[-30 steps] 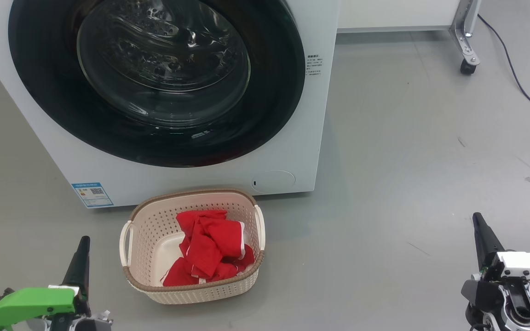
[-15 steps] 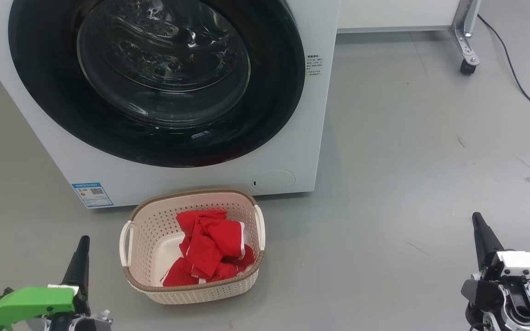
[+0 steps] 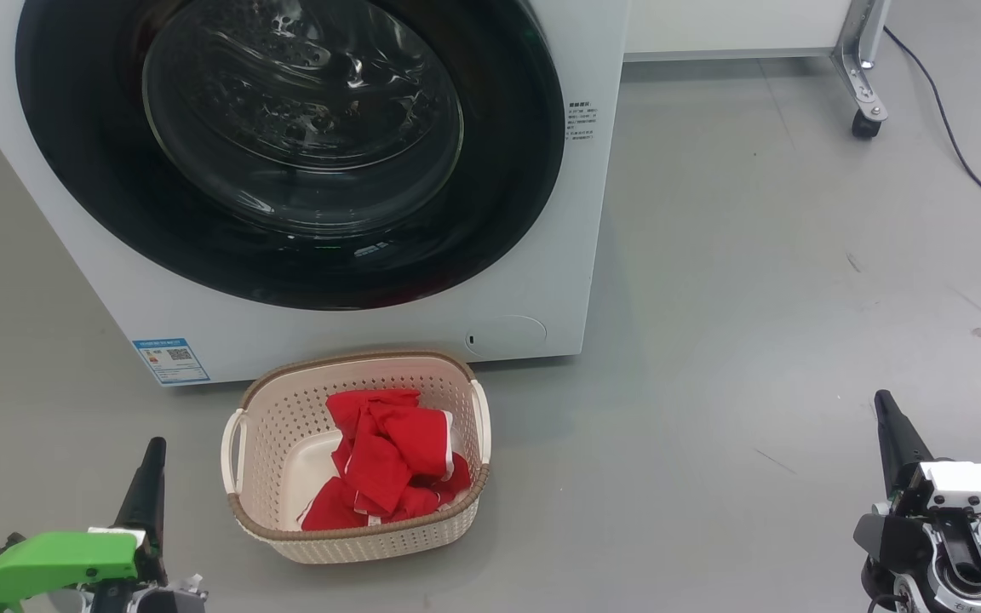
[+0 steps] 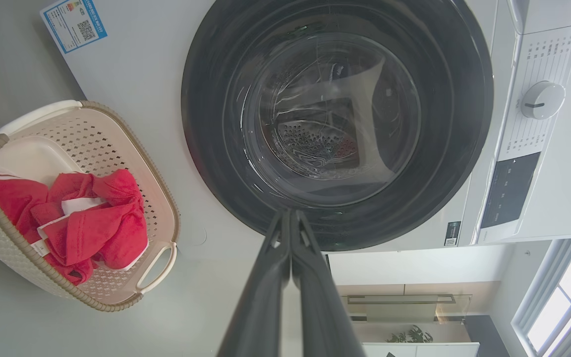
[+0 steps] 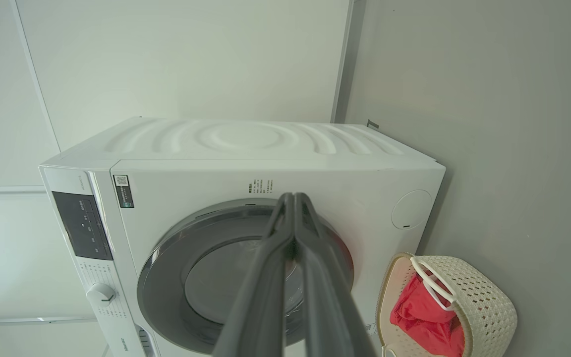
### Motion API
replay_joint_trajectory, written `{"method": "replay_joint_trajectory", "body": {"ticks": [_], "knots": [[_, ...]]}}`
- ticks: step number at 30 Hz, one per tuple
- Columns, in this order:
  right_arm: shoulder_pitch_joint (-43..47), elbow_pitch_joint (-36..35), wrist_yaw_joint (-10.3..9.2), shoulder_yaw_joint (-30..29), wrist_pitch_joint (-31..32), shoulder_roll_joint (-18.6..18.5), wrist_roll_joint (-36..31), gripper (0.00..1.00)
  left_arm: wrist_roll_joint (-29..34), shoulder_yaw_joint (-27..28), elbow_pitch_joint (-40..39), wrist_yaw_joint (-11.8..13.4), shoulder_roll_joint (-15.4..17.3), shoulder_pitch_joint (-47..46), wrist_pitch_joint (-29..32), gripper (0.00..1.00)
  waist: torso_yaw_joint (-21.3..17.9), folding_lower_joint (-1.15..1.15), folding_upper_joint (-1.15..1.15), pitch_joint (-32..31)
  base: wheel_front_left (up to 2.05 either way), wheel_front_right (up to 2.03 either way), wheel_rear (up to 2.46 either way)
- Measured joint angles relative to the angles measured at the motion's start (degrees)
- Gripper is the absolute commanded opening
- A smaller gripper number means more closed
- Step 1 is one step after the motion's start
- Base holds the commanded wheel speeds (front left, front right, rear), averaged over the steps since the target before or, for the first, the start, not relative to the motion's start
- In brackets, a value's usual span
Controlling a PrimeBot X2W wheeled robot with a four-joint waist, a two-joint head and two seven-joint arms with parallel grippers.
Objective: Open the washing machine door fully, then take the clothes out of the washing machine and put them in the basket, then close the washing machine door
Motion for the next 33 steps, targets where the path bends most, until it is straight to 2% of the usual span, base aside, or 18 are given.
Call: {"method": "replay_joint_trajectory", "body": {"ticks": [33], "knots": [[-0.1, 0.4, 0.19, -0.2, 0.2, 0.0, 0.0, 0.00, 0.0, 0.2, 0.2, 0.0, 0.0, -0.1, 0.1, 0.00, 0.0, 0.00, 0.00, 0.0, 0.00, 0.00, 0.00]]}}
